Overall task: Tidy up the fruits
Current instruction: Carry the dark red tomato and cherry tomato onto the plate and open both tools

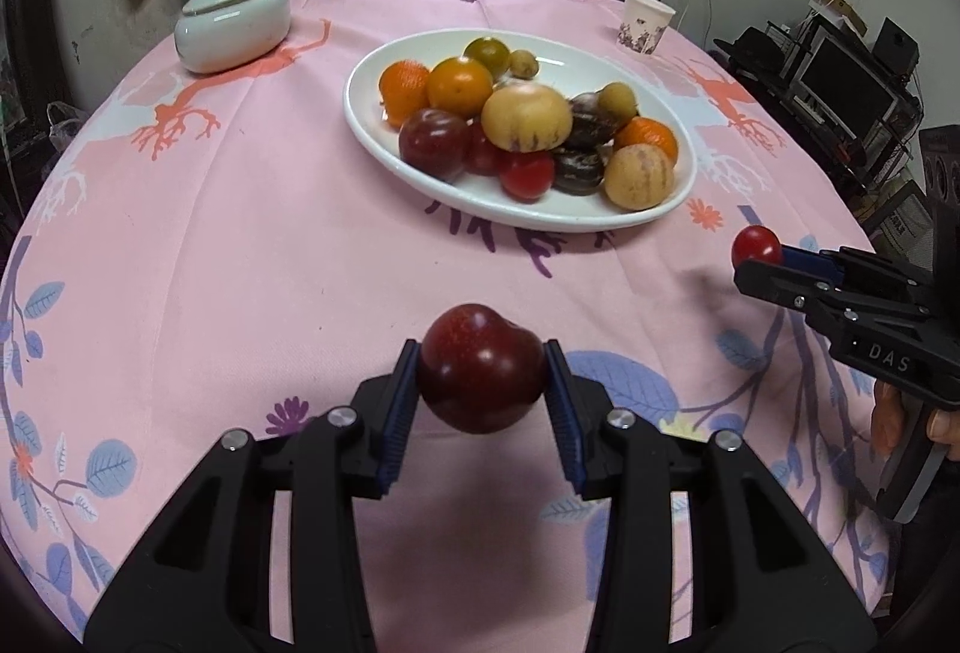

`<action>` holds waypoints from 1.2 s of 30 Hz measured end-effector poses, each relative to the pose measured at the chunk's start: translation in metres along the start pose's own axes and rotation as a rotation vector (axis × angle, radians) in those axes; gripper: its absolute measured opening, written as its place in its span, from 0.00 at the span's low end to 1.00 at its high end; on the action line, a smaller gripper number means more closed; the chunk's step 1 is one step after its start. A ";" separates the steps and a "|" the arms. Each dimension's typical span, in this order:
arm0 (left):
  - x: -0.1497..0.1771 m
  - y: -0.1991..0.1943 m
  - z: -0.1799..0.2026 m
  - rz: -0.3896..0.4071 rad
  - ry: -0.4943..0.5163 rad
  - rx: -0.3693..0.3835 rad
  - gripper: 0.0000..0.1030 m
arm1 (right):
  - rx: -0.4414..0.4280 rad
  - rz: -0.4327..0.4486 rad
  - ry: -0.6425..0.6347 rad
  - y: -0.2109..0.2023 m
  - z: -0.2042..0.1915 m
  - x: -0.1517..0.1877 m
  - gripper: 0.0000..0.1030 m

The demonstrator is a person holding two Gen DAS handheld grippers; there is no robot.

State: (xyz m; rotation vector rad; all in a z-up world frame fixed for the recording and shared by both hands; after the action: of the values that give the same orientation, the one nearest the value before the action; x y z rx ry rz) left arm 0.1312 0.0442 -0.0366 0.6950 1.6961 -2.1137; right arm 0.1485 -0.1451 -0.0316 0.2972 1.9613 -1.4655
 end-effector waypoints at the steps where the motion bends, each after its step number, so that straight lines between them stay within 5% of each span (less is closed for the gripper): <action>1: -0.001 -0.004 0.002 0.005 0.005 -0.002 0.40 | -0.001 0.008 0.004 -0.004 0.001 0.000 0.31; 9: -0.019 -0.026 0.016 0.043 0.032 -0.021 0.40 | -0.008 0.075 -0.008 -0.031 0.004 -0.013 0.31; 18: -0.078 -0.033 0.038 0.113 0.073 -0.024 0.40 | 0.003 0.146 -0.066 -0.039 0.003 -0.060 0.31; 27: -0.140 0.021 0.041 0.097 0.057 -0.059 0.40 | -0.003 0.131 -0.046 0.015 0.021 -0.112 0.31; 36: -0.154 0.064 0.036 0.059 0.050 -0.086 0.40 | -0.006 0.086 -0.038 0.060 0.030 -0.115 0.31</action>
State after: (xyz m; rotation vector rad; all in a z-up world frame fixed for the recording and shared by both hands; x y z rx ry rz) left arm 0.2871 -0.0107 0.0060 0.7688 1.7591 -1.9873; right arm 0.2787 -0.1285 -0.0100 0.3439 1.8996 -1.4003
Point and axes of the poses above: each gripper's, at about its wrist camera, not at the fingertips, and y roughly the way its jaws point, z to its right, x to its underside, the point moved 4 cm from there along y, roughly the way its jaws point, and after that the axes turned 3 degrees about -y, right-handed, at the moved point
